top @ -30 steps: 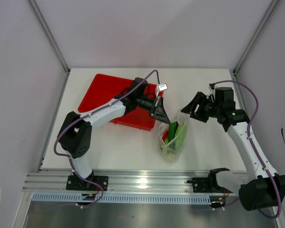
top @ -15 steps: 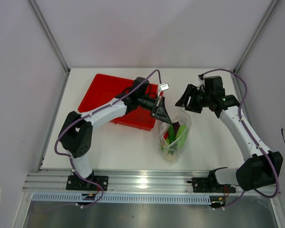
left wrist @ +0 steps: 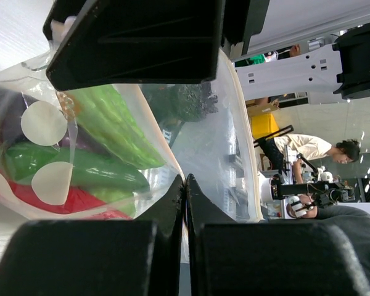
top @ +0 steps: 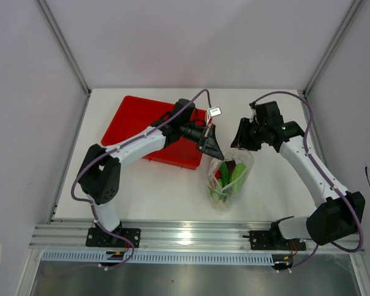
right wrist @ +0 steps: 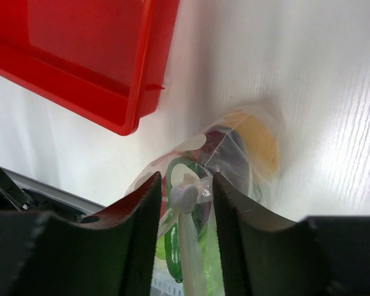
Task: Place the food in the zip-top bag and seal the zipper
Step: Zip the zipper food storage bag at the center of the board.
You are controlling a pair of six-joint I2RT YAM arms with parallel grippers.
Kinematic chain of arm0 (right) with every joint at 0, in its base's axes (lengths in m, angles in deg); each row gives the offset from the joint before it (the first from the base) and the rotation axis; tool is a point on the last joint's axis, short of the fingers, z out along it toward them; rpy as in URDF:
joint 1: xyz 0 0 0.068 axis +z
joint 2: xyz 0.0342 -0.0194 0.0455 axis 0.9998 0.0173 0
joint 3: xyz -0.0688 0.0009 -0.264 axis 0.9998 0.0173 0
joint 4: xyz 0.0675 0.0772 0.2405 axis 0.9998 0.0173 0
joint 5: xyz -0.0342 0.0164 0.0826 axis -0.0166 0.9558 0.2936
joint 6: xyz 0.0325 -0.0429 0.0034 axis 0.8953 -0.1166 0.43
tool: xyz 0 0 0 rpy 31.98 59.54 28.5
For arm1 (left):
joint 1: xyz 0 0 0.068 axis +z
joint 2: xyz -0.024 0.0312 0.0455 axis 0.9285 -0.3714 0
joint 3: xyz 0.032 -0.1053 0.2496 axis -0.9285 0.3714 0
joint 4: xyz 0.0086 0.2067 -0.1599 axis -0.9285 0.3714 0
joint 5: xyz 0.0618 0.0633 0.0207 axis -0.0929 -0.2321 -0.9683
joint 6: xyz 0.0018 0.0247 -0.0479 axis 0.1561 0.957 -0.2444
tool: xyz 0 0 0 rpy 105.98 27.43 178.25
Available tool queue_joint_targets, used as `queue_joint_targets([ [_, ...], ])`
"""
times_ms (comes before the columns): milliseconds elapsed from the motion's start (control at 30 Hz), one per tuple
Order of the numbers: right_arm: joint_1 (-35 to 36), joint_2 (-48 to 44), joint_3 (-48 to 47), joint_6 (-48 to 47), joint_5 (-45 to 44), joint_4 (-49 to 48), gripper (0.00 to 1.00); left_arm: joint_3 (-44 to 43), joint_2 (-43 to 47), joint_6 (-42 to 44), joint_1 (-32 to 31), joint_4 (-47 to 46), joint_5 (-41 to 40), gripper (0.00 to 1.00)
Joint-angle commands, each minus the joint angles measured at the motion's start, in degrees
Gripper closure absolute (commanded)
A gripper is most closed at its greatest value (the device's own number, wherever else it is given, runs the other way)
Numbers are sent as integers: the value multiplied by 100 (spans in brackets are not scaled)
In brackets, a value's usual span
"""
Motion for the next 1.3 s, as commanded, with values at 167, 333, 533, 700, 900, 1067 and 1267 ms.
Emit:
queue_joint_targets([
  [167, 127, -160, -86, 49, -560, 227, 85, -443, -73, 299, -66, 196, 91, 99],
  [333, 48, -318, -85, 304, -719, 175, 100, -557, -91, 510, -110, 477, 12, 91],
  [533, -101, -573, -121, 646, -710, 96, 100, -628, -12, 589, -206, 610, -234, 65],
  [700, -207, -749, -86, 945, -719, 87, 100, -742, 59, 782, -346, 802, -577, 18],
  [900, -207, -933, -24, 1367, -973, 61, 100, -1506, -20, 1117, -627, 1628, -1051, 0],
  [1067, -215, -1109, 73, 1596, -1131, -28, 100, -1595, 146, 976, -908, 2040, -2260, 0],
  [1267, -233, -1188, 107, 1578, -1176, 8, 100, -1550, 419, 1038, -1374, 2832, -4387, 1],
])
